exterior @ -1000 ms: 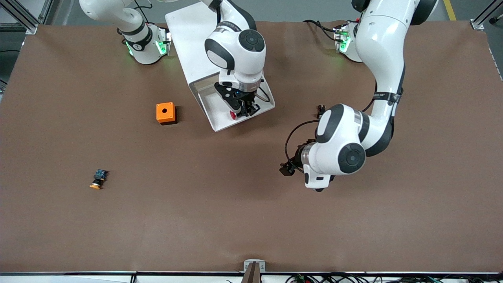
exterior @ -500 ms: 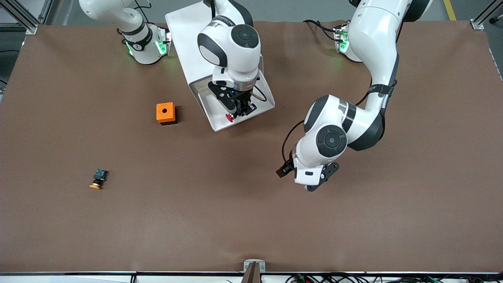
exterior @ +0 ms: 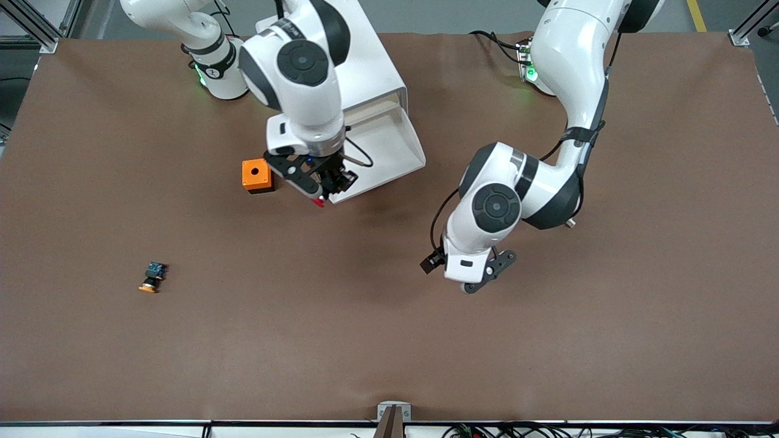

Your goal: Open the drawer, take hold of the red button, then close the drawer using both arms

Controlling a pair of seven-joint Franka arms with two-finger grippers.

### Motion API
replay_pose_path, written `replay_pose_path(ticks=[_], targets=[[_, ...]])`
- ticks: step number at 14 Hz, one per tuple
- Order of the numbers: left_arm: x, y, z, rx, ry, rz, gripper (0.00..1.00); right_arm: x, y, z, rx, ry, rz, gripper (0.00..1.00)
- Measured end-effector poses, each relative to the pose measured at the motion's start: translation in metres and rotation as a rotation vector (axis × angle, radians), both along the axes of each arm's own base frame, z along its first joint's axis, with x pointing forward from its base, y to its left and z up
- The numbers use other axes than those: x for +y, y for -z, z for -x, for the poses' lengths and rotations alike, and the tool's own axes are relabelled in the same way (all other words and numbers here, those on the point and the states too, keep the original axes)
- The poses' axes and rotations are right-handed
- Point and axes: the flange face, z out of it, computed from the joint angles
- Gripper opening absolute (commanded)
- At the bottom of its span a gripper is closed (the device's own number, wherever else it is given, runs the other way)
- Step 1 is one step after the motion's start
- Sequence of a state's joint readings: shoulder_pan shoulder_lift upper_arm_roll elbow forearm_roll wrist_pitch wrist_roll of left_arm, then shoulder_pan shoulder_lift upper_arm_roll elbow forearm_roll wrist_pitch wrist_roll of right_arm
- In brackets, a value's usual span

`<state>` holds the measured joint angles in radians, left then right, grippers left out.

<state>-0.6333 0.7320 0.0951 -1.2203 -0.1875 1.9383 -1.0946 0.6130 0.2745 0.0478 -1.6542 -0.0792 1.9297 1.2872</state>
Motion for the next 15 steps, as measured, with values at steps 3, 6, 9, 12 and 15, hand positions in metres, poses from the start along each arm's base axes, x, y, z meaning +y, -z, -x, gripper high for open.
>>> replay_pose_path(ticks=[3, 6, 9, 12, 15], targets=[[-0.029, 0.008, 0.023, 0.006, 0.053, -0.013, 1.0, -0.052, 0.001, -0.035, 0.007, -0.132, 0.02, 0.0], [-0.056, 0.018, 0.048, 0.013, 0.107, -0.036, 1.0, -0.12, 0.007, -0.07, 0.016, -0.244, 0.076, 0.0], [-0.084, 0.026, 0.075, 0.024, 0.159, -0.046, 1.0, -0.178, 0.016, -0.093, 0.014, -0.323, 0.092, 0.0], [-0.111, 0.031, 0.103, 0.025, 0.211, -0.049, 1.0, -0.233, 0.047, -0.11, -0.018, -0.393, 0.088, 0.0], [-0.136, 0.037, 0.132, 0.032, 0.256, -0.053, 1.0, -0.289, 0.084, -0.119, -0.047, -0.434, 0.089, 0.0]])
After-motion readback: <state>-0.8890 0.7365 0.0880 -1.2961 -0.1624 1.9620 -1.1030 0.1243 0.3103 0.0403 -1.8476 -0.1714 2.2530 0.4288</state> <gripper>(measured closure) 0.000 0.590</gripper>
